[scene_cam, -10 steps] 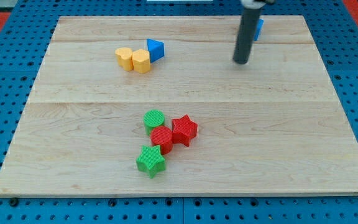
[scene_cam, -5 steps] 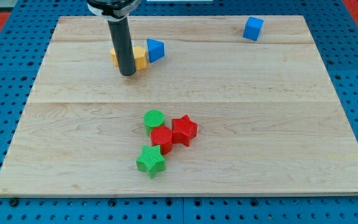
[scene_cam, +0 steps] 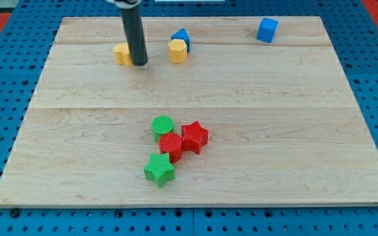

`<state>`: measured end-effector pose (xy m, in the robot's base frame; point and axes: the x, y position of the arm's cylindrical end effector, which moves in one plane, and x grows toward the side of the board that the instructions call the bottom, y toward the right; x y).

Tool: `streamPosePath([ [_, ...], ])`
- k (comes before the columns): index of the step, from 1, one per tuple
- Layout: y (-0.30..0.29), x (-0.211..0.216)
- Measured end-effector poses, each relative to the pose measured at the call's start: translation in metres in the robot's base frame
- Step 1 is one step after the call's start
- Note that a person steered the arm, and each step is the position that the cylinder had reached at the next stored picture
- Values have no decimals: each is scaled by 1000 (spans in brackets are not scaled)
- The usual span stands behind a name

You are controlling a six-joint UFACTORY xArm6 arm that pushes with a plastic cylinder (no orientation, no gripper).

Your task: Move the blue triangle towards the blue cube

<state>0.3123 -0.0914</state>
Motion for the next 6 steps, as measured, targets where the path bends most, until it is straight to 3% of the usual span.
streamPosePath([
  [3,91,-47],
  [5,27,-47],
  [6,102,-63],
])
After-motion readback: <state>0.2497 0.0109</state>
